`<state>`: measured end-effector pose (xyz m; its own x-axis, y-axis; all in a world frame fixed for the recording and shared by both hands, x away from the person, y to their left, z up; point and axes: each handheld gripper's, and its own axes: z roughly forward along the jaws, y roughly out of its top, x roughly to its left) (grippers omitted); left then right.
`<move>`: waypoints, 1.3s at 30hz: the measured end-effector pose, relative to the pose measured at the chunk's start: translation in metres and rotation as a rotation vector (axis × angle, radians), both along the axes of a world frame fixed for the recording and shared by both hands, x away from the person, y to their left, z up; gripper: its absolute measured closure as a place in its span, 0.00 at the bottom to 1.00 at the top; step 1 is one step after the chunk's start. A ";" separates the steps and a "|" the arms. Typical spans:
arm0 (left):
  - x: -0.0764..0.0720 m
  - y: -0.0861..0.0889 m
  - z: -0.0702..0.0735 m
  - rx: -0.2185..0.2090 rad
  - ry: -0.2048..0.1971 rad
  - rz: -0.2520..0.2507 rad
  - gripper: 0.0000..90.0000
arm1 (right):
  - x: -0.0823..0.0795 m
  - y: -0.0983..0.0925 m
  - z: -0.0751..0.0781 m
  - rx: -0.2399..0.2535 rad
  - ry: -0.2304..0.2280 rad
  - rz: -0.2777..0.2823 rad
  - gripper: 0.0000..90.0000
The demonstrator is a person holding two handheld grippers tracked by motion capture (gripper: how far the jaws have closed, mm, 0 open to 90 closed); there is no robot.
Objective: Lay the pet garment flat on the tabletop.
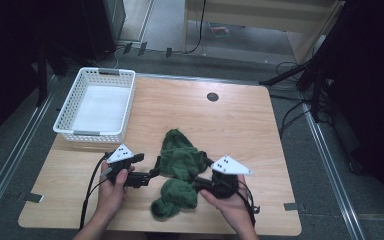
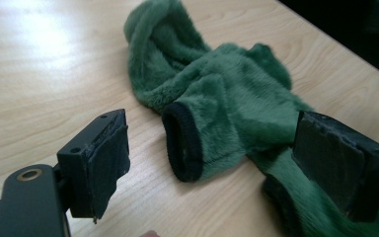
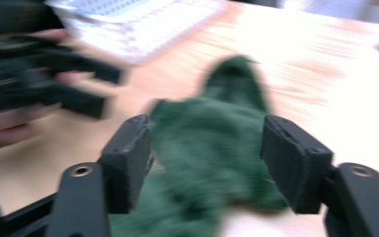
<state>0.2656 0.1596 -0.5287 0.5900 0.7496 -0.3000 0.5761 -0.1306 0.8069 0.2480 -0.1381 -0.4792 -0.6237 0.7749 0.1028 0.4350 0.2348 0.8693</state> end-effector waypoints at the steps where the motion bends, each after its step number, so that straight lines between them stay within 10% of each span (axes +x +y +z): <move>1: 0.006 -0.005 -0.006 -0.001 0.027 0.000 0.17 | 0.026 -0.004 -0.010 -0.002 0.085 -0.082 0.45; 4: 0.010 -0.010 -0.011 -0.004 0.048 0.000 0.19 | 0.050 -0.006 -0.029 0.009 0.159 -0.131 0.48; 7: 0.012 -0.017 -0.017 0.048 0.070 0.013 0.44 | 0.059 -0.003 -0.048 0.031 0.248 -0.122 0.66; 11: 0.013 -0.016 -0.020 0.038 0.081 -0.021 0.86 | 0.052 0.000 -0.054 -0.013 0.235 -0.093 0.89; 14: 0.012 -0.008 -0.018 0.041 0.104 -0.059 0.96 | 0.043 -0.007 -0.050 -0.007 0.221 -0.099 0.93; 21: 0.009 -0.001 -0.018 0.073 0.106 -0.055 0.97 | 0.034 -0.022 -0.050 -0.020 0.253 -0.122 0.89; 25: 0.012 -0.003 -0.011 0.037 0.082 -0.018 0.55 | 0.043 -0.017 -0.024 0.030 0.150 -0.042 0.63; 29: 0.020 -0.003 -0.002 -0.003 0.075 0.028 0.49 | 0.062 -0.008 -0.008 0.032 0.098 -0.035 0.62; 32: 0.033 -0.009 0.002 0.004 0.084 0.088 0.47 | 0.103 0.012 -0.015 -0.045 0.172 -0.024 0.57; 39: 0.069 -0.028 -0.004 0.088 0.129 0.170 0.45 | 0.134 0.037 -0.045 -0.140 0.262 0.053 0.60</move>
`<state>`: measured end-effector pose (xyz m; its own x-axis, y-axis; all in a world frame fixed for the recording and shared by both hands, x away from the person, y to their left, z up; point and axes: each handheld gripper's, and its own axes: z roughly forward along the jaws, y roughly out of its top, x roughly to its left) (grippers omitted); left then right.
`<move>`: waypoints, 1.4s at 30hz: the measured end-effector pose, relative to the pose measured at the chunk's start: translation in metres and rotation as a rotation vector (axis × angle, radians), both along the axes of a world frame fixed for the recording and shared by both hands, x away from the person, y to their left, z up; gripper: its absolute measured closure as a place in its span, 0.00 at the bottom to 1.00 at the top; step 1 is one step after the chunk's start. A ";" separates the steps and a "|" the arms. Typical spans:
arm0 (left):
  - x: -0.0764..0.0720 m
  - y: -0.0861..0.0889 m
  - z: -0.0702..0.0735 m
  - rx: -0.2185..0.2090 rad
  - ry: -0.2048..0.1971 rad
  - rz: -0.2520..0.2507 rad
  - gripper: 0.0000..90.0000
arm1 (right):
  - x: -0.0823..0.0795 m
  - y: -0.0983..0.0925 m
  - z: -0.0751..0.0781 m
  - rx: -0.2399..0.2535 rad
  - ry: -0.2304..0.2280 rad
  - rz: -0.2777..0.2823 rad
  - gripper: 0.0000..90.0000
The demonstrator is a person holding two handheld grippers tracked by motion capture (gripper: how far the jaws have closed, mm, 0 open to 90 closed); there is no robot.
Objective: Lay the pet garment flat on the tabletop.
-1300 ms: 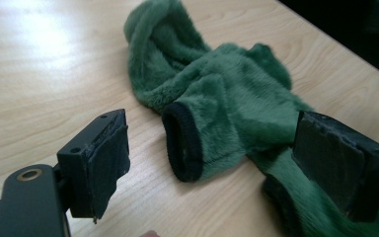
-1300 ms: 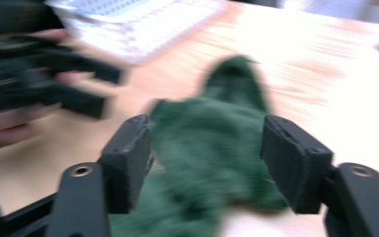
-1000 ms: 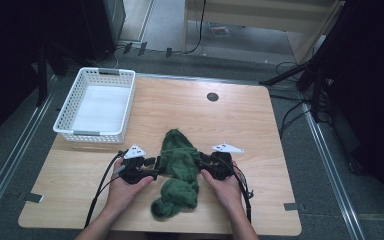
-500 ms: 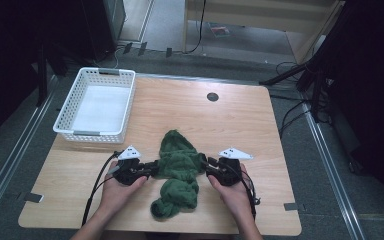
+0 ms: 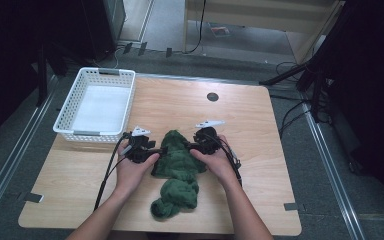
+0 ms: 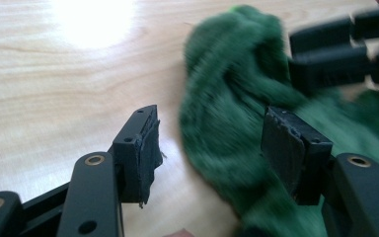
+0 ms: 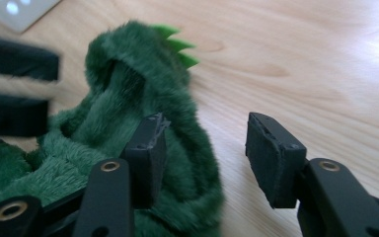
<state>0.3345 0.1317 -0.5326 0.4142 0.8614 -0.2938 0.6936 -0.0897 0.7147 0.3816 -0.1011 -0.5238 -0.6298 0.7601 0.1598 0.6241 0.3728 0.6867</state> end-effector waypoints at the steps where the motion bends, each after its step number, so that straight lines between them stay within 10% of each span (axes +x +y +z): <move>1: 0.003 -0.001 -0.001 0.010 0.003 0.013 0.45 | 0.000 0.000 0.000 0.000 0.000 0.000 0.60; 6: 0.010 -0.008 -0.008 0.034 0.019 -0.003 0.62 | -0.003 -0.003 -0.008 -0.054 -0.038 -0.008 0.99; 13: 0.012 -0.015 -0.007 0.064 -0.011 -0.013 0.95 | -0.008 -0.020 0.004 0.013 -0.121 -0.029 1.00; 15: 0.011 -0.016 -0.001 0.023 -0.012 -0.014 1.00 | -0.011 -0.023 0.011 0.018 -0.181 -0.024 1.00; 16: 0.010 -0.019 0.005 0.052 -0.048 -0.020 1.00 | -0.017 -0.026 0.020 0.027 -0.262 -0.011 1.00; 20: 0.013 -0.018 0.011 0.100 -0.099 0.009 1.00 | -0.027 -0.037 0.027 0.029 -0.348 -0.011 1.00; 26: 0.018 -0.012 -0.003 0.153 -0.062 0.031 1.00 | -0.029 -0.055 0.005 -0.069 -0.300 -0.056 1.00; 33: 0.019 -0.007 0.003 0.061 -0.094 0.028 0.72 | -0.026 -0.076 0.011 0.060 -0.240 -0.093 0.85; 37: 0.024 -0.009 0.001 0.054 -0.064 0.018 0.69 | -0.014 -0.048 0.024 0.084 -0.187 -0.024 0.61; 42: 0.025 -0.015 -0.008 0.077 -0.024 -0.025 0.81 | 0.002 -0.018 0.008 0.005 -0.091 0.038 0.58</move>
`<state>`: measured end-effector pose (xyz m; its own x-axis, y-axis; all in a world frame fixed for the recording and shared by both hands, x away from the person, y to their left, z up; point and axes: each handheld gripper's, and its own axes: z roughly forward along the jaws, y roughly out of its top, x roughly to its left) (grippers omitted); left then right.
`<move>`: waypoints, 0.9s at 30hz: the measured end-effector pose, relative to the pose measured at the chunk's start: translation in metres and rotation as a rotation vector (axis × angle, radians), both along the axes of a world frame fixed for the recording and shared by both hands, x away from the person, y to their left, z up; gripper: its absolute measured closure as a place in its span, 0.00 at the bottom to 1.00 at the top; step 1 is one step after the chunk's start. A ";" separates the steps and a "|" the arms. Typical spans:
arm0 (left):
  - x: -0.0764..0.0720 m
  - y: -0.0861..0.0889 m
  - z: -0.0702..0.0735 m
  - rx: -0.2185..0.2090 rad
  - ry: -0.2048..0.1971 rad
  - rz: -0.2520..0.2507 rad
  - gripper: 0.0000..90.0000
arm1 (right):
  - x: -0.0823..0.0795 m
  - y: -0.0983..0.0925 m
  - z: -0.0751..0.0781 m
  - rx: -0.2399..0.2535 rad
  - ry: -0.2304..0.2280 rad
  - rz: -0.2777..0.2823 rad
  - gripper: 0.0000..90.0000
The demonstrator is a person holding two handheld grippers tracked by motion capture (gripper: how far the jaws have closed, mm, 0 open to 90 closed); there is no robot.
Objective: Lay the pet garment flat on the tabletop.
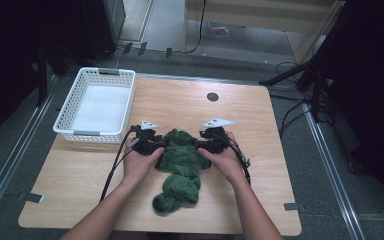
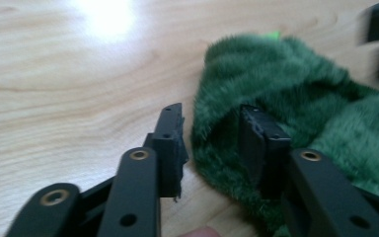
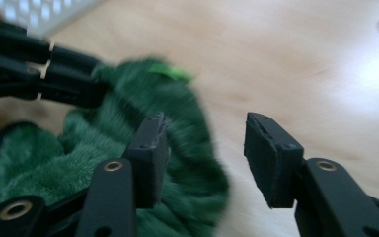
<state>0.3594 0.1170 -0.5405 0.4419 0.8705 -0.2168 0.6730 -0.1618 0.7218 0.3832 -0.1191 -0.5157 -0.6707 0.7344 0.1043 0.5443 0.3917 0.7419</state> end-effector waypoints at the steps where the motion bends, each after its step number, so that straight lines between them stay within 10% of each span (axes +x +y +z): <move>1: -0.001 -0.001 -0.001 0.013 -0.007 -0.014 0.81 | 0.002 0.005 -0.006 -0.038 -0.001 0.005 0.65; 4: -0.003 -0.001 -0.001 0.077 -0.027 -0.043 1.00 | 0.002 0.007 -0.019 -0.134 -0.033 -0.030 0.97; 8: -0.003 0.000 -0.002 0.160 -0.049 -0.040 1.00 | 0.001 -0.008 -0.019 -0.105 -0.050 -0.082 1.00; 9: -0.004 0.000 -0.003 0.196 -0.071 -0.020 1.00 | 0.000 -0.013 -0.023 -0.203 -0.089 -0.132 1.00; 10: -0.003 0.001 -0.003 0.204 -0.074 -0.007 1.00 | -0.001 -0.017 -0.024 -0.200 -0.102 -0.139 1.00; 14: 0.000 0.008 -0.001 0.097 -0.063 0.017 0.88 | -0.002 -0.036 -0.022 -0.095 -0.071 -0.169 0.93; 19: 0.002 0.002 0.008 -0.008 -0.075 0.007 0.71 | -0.005 -0.050 -0.011 0.013 -0.052 -0.077 0.65; 22: 0.011 -0.011 0.007 0.008 -0.041 -0.030 0.63 | -0.005 -0.051 -0.002 0.070 -0.051 -0.080 0.62; 27: 0.022 -0.035 0.002 0.105 -0.034 -0.094 0.63 | 0.004 -0.040 -0.010 -0.005 0.036 -0.099 0.62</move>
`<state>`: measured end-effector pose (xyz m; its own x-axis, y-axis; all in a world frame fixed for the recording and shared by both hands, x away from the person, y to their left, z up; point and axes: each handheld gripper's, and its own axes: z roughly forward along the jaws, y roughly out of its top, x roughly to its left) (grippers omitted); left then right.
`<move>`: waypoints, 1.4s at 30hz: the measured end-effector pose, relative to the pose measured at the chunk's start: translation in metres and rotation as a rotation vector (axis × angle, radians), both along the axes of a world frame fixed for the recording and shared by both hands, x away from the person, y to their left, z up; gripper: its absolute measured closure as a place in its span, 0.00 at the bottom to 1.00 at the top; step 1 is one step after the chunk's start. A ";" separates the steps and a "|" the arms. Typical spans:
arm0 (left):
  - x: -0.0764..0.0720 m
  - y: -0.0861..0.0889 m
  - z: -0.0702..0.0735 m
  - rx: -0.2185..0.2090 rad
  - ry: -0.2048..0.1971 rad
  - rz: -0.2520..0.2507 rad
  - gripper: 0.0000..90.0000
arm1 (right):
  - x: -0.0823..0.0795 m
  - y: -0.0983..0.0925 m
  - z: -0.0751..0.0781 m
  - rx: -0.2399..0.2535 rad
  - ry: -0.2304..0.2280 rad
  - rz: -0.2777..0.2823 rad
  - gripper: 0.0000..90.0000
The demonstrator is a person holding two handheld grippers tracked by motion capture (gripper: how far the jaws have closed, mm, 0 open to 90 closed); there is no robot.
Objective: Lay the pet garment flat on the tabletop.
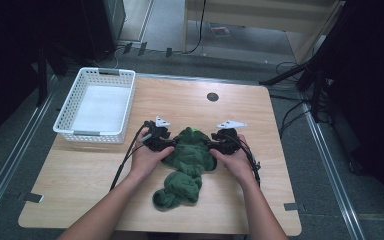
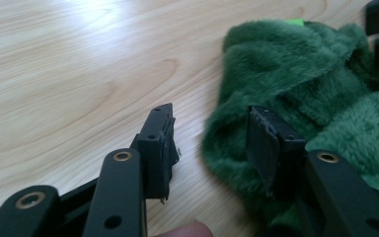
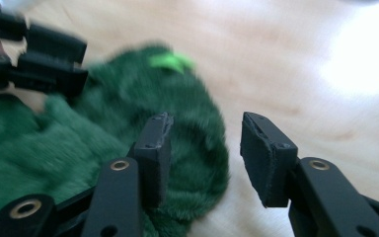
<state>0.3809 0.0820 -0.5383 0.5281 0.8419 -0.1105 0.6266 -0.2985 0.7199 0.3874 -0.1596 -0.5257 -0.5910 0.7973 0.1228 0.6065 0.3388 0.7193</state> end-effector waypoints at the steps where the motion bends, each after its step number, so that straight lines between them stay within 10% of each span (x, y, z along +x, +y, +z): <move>1: 0.000 -0.003 0.000 0.012 -0.009 0.001 0.76 | 0.002 0.004 -0.007 -0.058 0.002 -0.014 0.76; 5: -0.003 -0.006 0.001 0.092 -0.044 -0.025 1.00 | 0.000 0.003 -0.010 -0.035 -0.016 -0.015 0.95; 6: -0.004 -0.004 0.002 0.126 -0.066 -0.029 1.00 | -0.007 0.003 -0.005 -0.020 -0.095 0.009 0.98; 9: -0.007 -0.002 0.004 0.187 -0.121 -0.023 1.00 | -0.012 0.003 -0.001 -0.041 -0.135 0.024 0.99; 13: -0.010 -0.005 -0.002 0.231 -0.129 -0.059 0.99 | -0.012 0.001 -0.008 -0.108 -0.074 0.054 0.87; 16: -0.010 0.003 0.003 0.135 -0.103 -0.042 0.86 | -0.010 -0.005 -0.007 -0.054 -0.003 0.052 0.66; 18: -0.008 0.010 0.007 0.066 -0.088 -0.030 0.78 | -0.011 -0.016 0.007 0.084 -0.001 0.025 0.59; 23: 0.010 0.024 0.015 -0.209 -0.004 0.128 0.78 | 0.003 -0.019 0.022 0.279 0.014 -0.117 0.71; 25: 0.016 0.023 0.013 -0.261 0.032 0.162 0.78 | 0.006 -0.015 0.020 0.272 0.028 -0.138 0.72; 28: 0.021 0.013 0.007 -0.205 0.090 0.120 0.77 | 0.015 0.007 0.005 0.192 0.082 -0.133 0.71; 35: 0.008 -0.002 -0.001 -0.038 0.057 0.026 0.71 | 0.007 0.019 -0.010 0.063 0.065 -0.089 0.75; 42: 0.001 -0.011 0.005 0.068 -0.029 -0.048 0.99 | 0.004 0.027 -0.006 -0.017 -0.003 -0.046 1.00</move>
<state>0.3815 0.0707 -0.5337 0.5705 0.8204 -0.0383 0.5894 -0.3765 0.7147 0.3915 -0.1331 -0.5321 -0.5543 0.8254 0.1072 0.6196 0.3232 0.7153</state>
